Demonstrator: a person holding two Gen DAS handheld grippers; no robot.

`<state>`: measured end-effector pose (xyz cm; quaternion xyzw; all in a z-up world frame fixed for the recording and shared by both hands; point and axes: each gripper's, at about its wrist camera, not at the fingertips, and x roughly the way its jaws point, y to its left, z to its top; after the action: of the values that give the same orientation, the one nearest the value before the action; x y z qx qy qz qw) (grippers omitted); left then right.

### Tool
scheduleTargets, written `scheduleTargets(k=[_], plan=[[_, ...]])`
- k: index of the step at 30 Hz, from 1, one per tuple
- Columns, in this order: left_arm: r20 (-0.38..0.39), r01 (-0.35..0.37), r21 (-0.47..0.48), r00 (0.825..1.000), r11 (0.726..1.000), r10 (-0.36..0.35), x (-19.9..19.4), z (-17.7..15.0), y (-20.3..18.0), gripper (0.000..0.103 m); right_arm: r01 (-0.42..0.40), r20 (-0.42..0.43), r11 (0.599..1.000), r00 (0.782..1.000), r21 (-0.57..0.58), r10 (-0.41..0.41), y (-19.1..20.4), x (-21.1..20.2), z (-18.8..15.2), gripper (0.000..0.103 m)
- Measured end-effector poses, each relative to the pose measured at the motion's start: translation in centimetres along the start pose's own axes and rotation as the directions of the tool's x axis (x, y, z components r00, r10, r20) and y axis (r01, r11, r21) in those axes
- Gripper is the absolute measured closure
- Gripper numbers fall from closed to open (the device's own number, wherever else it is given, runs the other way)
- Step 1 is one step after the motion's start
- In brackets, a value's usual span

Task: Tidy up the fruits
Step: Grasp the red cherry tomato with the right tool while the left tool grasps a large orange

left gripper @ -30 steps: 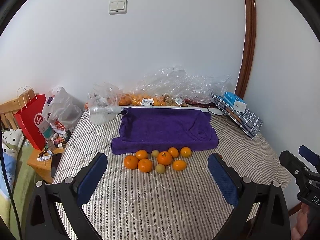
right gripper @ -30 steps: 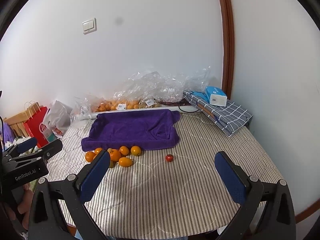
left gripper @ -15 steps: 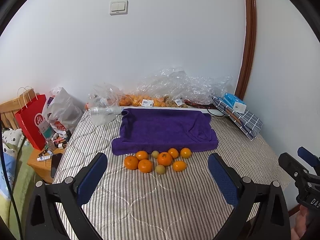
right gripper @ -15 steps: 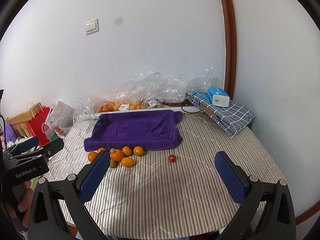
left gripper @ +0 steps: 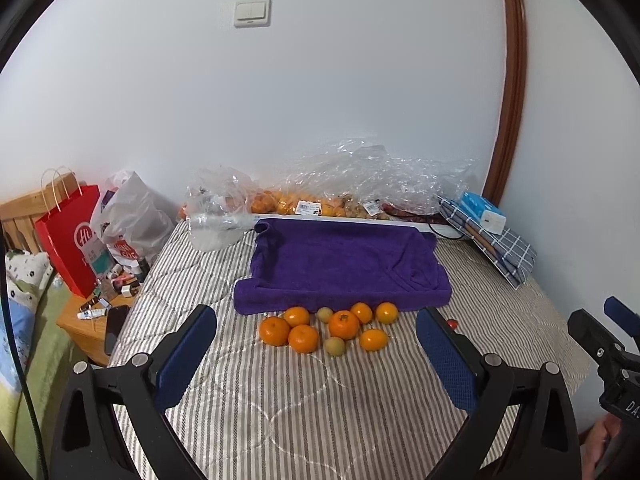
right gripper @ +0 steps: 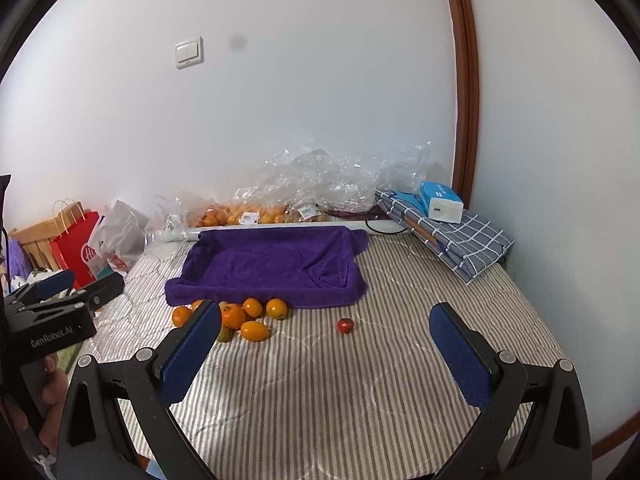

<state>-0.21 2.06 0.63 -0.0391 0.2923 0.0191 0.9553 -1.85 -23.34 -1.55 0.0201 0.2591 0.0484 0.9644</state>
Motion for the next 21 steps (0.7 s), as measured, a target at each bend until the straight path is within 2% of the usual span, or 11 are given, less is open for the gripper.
scheduleTargets(k=[3,6,11,15,17,21], plan=[[0.005,-0.011,-0.007,1.0,1.0,0.011,1.1,-0.3,0.8,0.005,0.018,-0.001,1.0,1.0,0.002,-0.018,-0.3,1.0,-0.1,0.0],[-0.007,-0.028,-0.003,1.0,1.0,0.028,2.6,-1.0,1.7,0.007,0.017,-0.044,1.0,0.999,0.013,-0.017,-1.1,3.1,-0.5,0.002],[-0.088,-0.048,0.01,0.995,0.999,0.049,6.6,-2.1,3.2,0.008,0.022,-0.117,1.0,0.993,0.014,-0.02,-2.5,7.1,-2.3,0.006],[-0.146,-0.041,-0.018,0.989,0.999,0.038,9.7,-3.6,4.8,0.011,0.0,-0.207,0.997,0.978,0.073,0.015,-4.2,11.2,-4.3,0.022],[-0.186,-0.041,-0.019,0.982,0.999,0.037,11.5,-4.3,5.3,0.013,-0.013,-0.251,0.996,0.967,0.09,0.035,-4.8,13.7,-5.5,0.023],[-0.204,-0.044,-0.01,0.978,0.999,0.041,13.1,-5.4,5.9,0.013,-0.007,-0.276,0.996,0.961,0.092,0.032,-5.2,17.0,-6.9,0.031]])
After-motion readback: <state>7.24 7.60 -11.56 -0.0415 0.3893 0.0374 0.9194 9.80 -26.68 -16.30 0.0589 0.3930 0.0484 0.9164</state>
